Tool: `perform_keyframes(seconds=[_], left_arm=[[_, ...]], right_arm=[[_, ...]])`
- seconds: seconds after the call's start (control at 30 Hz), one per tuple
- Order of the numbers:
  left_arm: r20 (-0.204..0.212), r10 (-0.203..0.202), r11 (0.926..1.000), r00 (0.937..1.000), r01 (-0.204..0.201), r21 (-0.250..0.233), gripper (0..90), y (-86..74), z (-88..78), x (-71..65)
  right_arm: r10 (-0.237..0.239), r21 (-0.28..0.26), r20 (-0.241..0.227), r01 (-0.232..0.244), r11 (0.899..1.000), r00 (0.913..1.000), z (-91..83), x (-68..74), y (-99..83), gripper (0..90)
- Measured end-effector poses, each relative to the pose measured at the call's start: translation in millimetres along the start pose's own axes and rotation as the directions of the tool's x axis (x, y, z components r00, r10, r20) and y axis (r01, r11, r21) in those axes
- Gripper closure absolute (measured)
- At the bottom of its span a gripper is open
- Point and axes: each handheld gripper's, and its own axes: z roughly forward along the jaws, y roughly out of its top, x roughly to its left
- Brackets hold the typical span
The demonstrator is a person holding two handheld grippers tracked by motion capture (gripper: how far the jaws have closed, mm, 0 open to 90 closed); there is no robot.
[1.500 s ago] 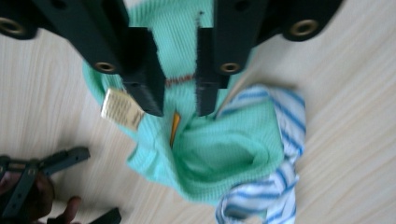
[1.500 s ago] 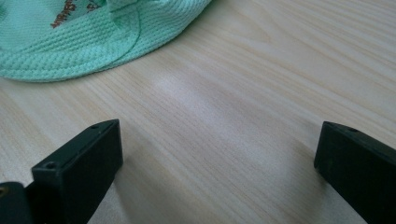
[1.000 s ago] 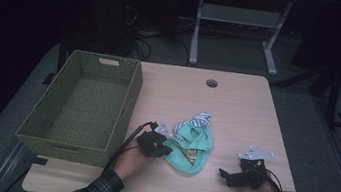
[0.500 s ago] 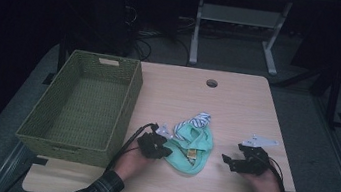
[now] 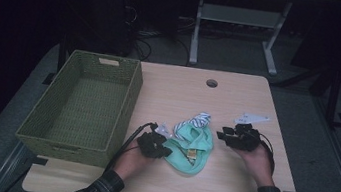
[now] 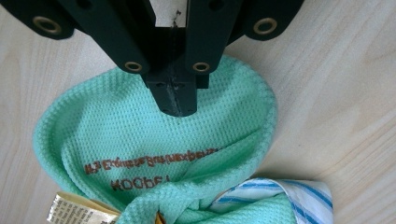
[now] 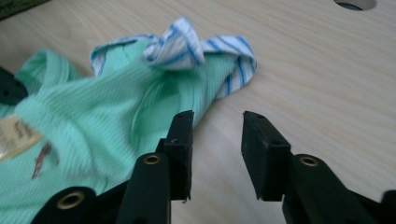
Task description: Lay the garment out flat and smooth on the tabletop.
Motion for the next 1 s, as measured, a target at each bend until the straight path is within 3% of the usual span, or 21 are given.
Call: perform_keyframes(seconds=[0.13, 0.37, 0.5, 0.73, 0.83, 1.0], left_arm=[[-0.002, 0.003, 1.0000, 1.0000, -0.003, 0.003, 89.7, 0.5, 0.2, -0.9], [0.014, 0.004, 1.0000, 0.9999, -0.004, 0.003, 89.8, 0.4, 0.1, 1.7], [0.018, -0.017, 0.9998, 0.9997, 0.017, -0.008, 89.8, 0.4, 0.8, 1.3], [0.011, -0.003, 1.0000, 0.9999, 0.003, -0.001, 89.8, 0.8, 0.5, 0.9], [0.008, -0.002, 1.0000, 1.0000, 0.002, 0.002, 89.8, 1.1, 0.6, 0.3], [0.010, -0.004, 1.0000, 0.9999, 0.004, 0.002, 89.8, 1.4, 0.7, 0.3]], right_arm=[[0.010, -0.011, -0.022, -0.010, 1.000, 0.9997, 13.5, -5.8, 11.4, 70.8], [0.031, -0.010, -0.033, -0.032, 0.999, 0.9989, 41.7, -19.2, 24.2, 71.1], [0.035, -0.007, -0.050, -0.035, 0.999, 0.9982, 53.4, -20.4, 30.6, 71.7], [0.039, 0.006, -0.079, -0.039, 0.999, 0.9961, 63.4, -16.3, 37.4, 71.7], [0.047, 0.043, -0.087, -0.043, 0.998, 0.9951, 74.7, -14.9, 34.6, 71.7], [0.044, 0.053, -0.096, -0.039, 0.998, 0.9944, 83.2, -14.7, 29.2, 75.2]])
